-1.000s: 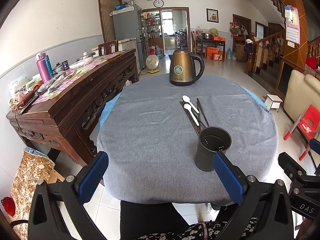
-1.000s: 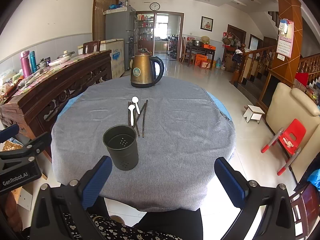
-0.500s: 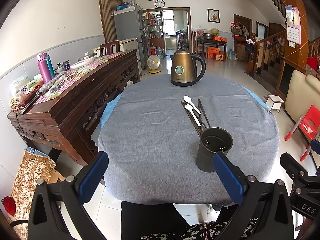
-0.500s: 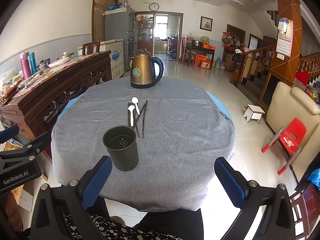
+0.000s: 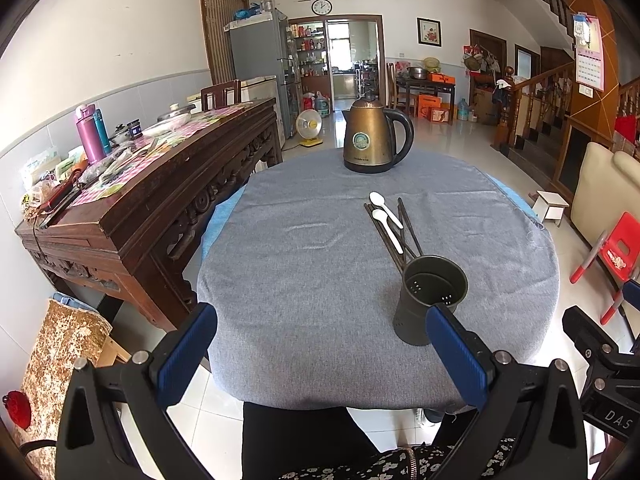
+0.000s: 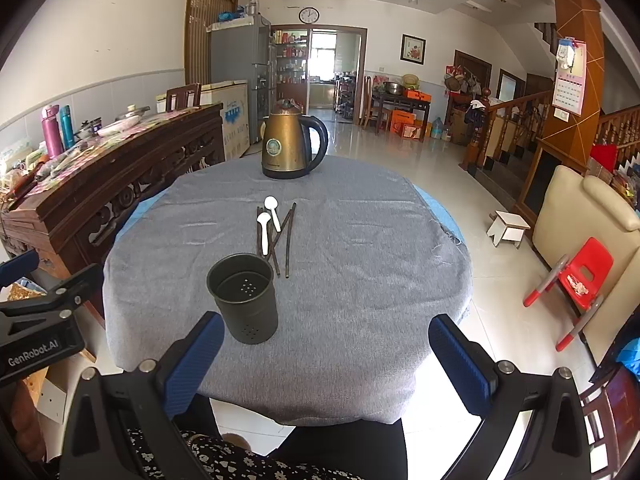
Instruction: Organize utensils
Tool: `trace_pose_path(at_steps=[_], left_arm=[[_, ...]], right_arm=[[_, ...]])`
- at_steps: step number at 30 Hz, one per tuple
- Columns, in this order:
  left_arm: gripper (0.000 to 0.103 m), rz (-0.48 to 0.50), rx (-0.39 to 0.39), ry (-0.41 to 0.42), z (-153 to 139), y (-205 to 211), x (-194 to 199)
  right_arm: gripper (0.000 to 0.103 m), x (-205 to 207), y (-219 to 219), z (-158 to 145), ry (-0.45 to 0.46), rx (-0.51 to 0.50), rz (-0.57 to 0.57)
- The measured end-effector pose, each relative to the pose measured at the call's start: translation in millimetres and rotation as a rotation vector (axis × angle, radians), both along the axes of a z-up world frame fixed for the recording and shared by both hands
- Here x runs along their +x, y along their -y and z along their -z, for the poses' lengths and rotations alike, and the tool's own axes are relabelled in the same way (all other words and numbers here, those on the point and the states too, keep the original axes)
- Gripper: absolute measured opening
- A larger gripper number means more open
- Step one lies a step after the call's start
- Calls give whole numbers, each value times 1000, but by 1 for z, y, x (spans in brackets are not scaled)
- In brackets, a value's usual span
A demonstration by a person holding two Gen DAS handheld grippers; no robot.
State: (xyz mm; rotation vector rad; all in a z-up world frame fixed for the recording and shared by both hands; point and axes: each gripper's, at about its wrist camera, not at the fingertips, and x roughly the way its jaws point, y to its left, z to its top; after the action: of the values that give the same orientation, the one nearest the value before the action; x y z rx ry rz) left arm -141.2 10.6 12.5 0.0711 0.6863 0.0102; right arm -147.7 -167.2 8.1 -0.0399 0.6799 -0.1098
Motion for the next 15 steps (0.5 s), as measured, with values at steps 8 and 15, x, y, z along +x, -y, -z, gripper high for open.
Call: trace_pose_path(at_steps=[8, 15], left_arm=[[103, 4, 9, 11, -2, -1, 5], [103, 32, 2, -19, -2, -6, 85]], right_arm=[[103, 2, 1, -3, -29, 5, 1], [103, 52, 32, -4, 40, 174, -74]])
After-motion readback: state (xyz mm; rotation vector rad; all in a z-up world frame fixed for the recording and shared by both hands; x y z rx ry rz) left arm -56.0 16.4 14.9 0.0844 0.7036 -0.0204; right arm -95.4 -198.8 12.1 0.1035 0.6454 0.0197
